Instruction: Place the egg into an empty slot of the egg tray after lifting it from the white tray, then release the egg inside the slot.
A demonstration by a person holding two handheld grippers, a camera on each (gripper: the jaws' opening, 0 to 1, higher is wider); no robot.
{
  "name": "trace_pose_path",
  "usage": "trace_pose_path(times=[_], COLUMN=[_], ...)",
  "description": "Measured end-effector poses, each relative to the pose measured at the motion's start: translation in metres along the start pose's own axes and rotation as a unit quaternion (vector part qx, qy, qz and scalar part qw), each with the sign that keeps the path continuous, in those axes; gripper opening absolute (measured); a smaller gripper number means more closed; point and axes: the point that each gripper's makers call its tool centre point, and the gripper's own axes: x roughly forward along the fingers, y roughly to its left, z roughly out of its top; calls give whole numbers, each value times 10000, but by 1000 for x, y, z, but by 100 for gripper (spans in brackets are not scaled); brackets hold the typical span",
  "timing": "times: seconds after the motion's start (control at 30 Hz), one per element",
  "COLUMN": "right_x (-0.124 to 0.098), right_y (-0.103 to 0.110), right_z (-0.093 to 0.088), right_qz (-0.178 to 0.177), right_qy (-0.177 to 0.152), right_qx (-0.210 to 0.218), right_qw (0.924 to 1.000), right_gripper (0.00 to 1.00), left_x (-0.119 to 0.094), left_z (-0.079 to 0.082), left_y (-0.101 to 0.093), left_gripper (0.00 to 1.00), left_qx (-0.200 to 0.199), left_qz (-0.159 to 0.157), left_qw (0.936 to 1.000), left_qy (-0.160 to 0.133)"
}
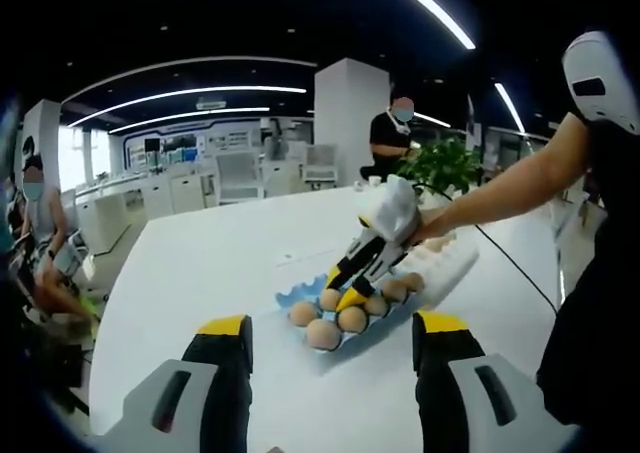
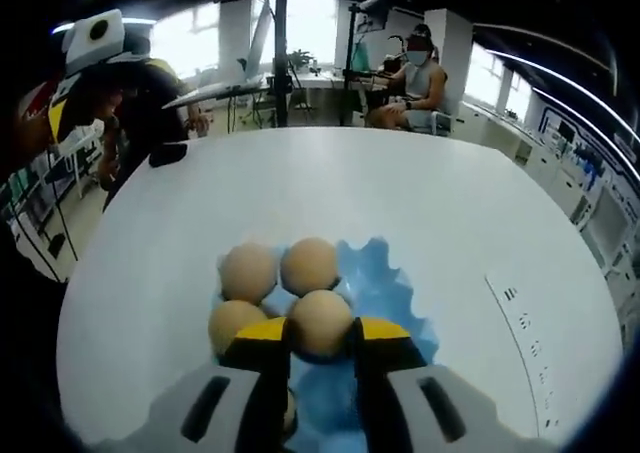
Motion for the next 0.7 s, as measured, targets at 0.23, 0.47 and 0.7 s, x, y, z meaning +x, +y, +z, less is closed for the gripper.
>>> trace_pose_path(times=[0.23,0.47,0.7], right_x=[-5,-21,-53], right_y=[-1,-1,-2], right_z=[-1,3,2], right_qz=[-33,-68,-257], right_qy=[-104,-477,-885], right_qx=[-12,220,356], right_qw=[9999,9986,9951], right_gripper=[28,34,31], left_x=[1,2,2], left_z=[2,3,6], left_y=[-1,-2,-2], left_gripper=[65,65,65], left_qx=[10,27,48], left_qz=[-4,-17,-31], left_qw=[10000,10000,10000], left_qy=[-22,-21,-46])
